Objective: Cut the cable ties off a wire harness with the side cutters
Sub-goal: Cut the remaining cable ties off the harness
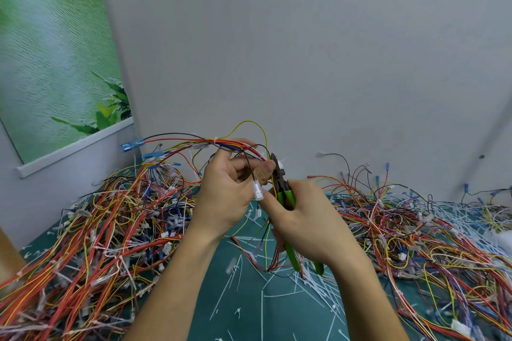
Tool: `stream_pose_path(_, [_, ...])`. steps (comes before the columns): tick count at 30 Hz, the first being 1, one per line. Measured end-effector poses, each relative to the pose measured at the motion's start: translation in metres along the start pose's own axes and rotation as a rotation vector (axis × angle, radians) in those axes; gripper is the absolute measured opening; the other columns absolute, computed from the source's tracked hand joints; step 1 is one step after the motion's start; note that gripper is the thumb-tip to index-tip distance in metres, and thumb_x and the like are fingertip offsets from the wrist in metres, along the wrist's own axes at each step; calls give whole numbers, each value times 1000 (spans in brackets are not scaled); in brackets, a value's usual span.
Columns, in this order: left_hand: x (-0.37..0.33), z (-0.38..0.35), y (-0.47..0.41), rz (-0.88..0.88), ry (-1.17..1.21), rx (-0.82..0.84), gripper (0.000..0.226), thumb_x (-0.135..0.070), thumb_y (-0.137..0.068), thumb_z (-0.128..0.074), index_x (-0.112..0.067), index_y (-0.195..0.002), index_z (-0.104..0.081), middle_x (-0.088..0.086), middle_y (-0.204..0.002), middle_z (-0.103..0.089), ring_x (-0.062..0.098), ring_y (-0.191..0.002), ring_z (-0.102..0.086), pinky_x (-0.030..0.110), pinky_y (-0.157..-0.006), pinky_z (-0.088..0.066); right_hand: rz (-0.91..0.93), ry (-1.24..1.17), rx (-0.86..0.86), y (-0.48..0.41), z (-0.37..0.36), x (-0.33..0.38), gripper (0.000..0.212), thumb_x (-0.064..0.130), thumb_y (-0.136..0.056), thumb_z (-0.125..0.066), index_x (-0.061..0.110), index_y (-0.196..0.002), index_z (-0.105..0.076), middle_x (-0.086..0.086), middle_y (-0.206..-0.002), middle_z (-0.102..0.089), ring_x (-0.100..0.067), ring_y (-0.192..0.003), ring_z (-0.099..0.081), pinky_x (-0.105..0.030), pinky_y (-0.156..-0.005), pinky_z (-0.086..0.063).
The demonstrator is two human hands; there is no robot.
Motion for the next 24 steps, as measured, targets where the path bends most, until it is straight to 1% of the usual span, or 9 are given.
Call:
stream_pose_path(2, [0, 0, 0, -2, 3, 6, 46, -33, -77, -77, -16, -113, -55, 1, -85, -77, 15, -77, -74, 24, -69, -58, -19, -1, -17, 0, 0, 0, 51, 45, -102, -58, 3, -74, -51, -26, -65, -60, -35, -52, -65, -55, -53, -54])
stream_pose_path(5, [0, -1, -1, 1, 6, 5, 43, -30, -78, -76, -18, -113, -55, 1, -85, -78, 16, -76, -74, 24, -69, -59, -23, 5, -22, -1, 0, -1, 50, 43, -102, -57, -1, -79, -55, -26, -66, -62, -36, -53, -66, -57, -55, -55])
stream_pose_path(8, [0, -1, 0, 2, 18, 5, 41, -28, -79, -75, -17, -112, -54, -1, -83, -77, 12, -75, -74, 22, -67, -57, -5, -6, -12, 0, -1, 1, 51, 43, -103, -57, 2, -74, -52, -22, -62, -63, -26, -47, -66, -52, -56, -57])
stream_pose_path(12, [1, 2, -1, 3, -24, -5, 41, -29, -78, -76, -21, -112, -55, -3, -83, -77, 12, -75, -73, 24, -68, -57, 8, 8, 29, -1, -4, 1, 46, 43, -103, -57, 5, -77, -54, -18, -65, -69, -16, -50, -69, -46, -59, -56])
stream_pose_path(14, [2, 2, -1, -2, -27, -8, 41, -29, -78, -77, -22, -112, -55, -3, -84, -77, 11, -75, -72, 23, -68, -57, 8, -6, 39, -1, -3, 0, 43, 42, -103, -57, 7, -79, -55, -16, -67, -70, -11, -54, -71, -44, -62, -58])
stream_pose_path(16, [3, 1, 0, -8, -28, -9, 41, -30, -78, -77, -24, -112, -55, -4, -84, -77, 11, -75, -72, 22, -69, -56, 12, -15, 44, -1, -2, 0, 41, 41, -103, -57, 10, -78, -55, -15, -66, -70, -12, -56, -72, -42, -63, -58])
stream_pose_path(18, [3, 1, 0, -15, -29, -3, 41, -30, -79, -77, -26, -113, -55, -5, -84, -77, 10, -75, -72, 22, -69, -56, 12, -5, 43, -1, -1, -1, 43, 43, -103, -56, 11, -75, -53, -14, -63, -69, -15, -53, -70, -42, -60, -57])
stream_pose_path(21, [3, -1, 0, -18, -11, 7, 41, -29, -80, -76, -23, -114, -54, -5, -83, -77, 10, -74, -72, 20, -68, -55, 2, 10, 41, -1, 0, -1, 50, 44, -103, -55, 4, -73, -51, -17, -58, -67, -20, -48, -68, -47, -58, -57])
stream_pose_path(24, [3, -1, 1, -20, -2, 13, 42, -30, -79, -75, -21, -114, -54, -4, -84, -77, 11, -74, -73, 20, -69, -56, -16, -6, 36, 0, 2, -1, 51, 43, -103, -56, 0, -76, -51, -20, -56, -65, -23, -44, -67, -48, -54, -56])
Point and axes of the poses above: each hand's wrist, its own y-axis away from the middle knuckle, its own z-axis out of the back of the hand, x = y × z, the point moved 1 cm from there along -y, towards the middle knuckle
